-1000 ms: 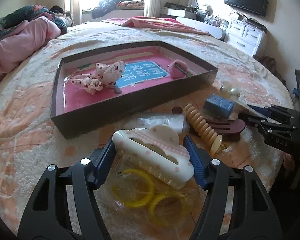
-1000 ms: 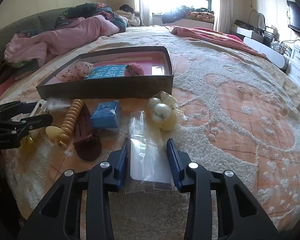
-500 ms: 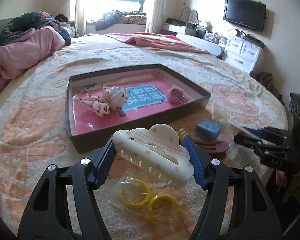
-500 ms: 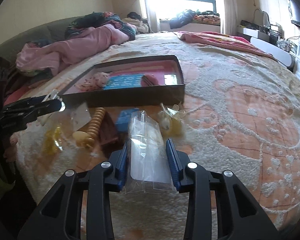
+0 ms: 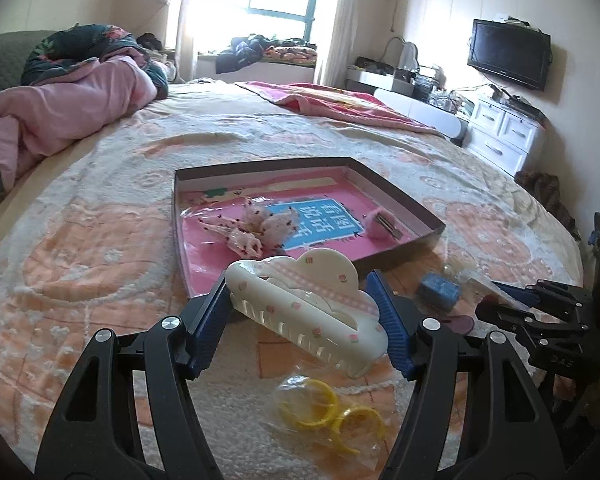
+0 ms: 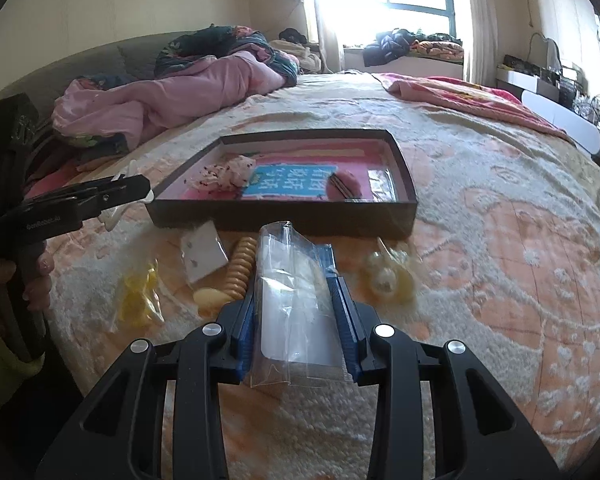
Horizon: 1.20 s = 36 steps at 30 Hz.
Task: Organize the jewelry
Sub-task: 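Lower the claw clip and clear bag into the tray and open both tools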
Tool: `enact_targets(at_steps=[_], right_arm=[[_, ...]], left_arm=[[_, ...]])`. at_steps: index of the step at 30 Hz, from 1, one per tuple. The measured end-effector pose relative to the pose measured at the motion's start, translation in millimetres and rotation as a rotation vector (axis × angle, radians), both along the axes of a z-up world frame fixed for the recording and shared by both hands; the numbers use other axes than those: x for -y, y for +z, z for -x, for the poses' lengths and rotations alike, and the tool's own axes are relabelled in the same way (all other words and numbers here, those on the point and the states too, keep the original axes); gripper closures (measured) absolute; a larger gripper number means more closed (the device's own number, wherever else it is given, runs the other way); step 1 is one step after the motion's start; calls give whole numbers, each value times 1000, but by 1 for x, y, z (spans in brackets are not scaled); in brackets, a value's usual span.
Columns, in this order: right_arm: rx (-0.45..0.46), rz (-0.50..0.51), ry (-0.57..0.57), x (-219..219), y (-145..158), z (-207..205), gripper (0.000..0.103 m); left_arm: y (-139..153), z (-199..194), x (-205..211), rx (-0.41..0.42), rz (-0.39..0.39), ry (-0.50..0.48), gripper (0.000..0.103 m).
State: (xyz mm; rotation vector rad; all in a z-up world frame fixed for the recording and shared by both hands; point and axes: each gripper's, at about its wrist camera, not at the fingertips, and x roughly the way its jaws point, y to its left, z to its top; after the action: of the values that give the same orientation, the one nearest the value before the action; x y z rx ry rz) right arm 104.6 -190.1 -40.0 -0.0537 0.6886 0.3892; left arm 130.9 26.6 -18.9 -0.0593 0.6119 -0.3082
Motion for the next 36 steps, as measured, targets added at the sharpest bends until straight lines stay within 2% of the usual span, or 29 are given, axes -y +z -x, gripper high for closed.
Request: enact_targets(at_steps=[21, 36], right_arm=[[51, -8, 31, -19, 21, -43, 69], [71, -8, -50, 2, 31, -84, 69]], left_arm=[[0, -37, -5, -7, -1, 57, 45], [-3, -75, 24, -37, -32, -8, 45]])
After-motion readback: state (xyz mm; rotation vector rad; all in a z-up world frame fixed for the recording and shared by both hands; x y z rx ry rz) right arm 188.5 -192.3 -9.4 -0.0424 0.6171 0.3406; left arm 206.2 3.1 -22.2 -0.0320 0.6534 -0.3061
